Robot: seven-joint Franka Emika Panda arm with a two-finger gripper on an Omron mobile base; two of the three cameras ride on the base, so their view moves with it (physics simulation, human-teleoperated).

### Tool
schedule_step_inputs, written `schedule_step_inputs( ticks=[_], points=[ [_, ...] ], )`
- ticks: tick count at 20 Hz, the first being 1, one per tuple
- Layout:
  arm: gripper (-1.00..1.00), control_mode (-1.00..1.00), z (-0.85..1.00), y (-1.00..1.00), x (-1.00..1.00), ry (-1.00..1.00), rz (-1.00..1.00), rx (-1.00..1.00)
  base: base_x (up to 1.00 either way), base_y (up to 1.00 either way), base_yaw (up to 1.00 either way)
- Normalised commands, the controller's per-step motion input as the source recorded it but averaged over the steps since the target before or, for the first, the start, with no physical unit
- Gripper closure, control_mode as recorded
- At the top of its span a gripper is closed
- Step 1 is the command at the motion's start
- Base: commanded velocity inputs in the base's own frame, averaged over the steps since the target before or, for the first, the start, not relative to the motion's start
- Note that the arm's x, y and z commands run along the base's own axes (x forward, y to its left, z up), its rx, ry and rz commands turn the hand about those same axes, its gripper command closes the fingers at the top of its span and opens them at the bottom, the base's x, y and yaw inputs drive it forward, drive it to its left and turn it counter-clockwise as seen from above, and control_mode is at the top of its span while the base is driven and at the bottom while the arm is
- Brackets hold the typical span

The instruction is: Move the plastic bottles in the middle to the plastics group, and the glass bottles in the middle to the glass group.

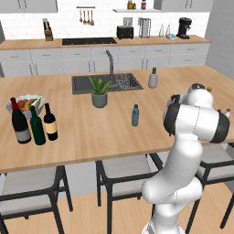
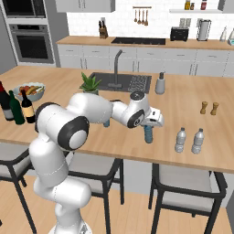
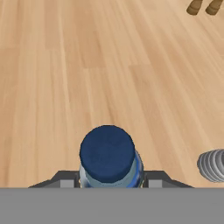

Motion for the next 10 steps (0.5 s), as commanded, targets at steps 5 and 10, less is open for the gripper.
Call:
schedule_step_inputs(
  ticks=[5,10],
  points=[
    [1.00,-1.00,0.01,-0.35,0.00,0.08,-0.05,0.00,0.00,0.00,0.00],
    [1.00,-1.00,0.00,-0.53,-0.06,0.00,-0.09,0.04,0.00,0.00,0.00]
  ],
)
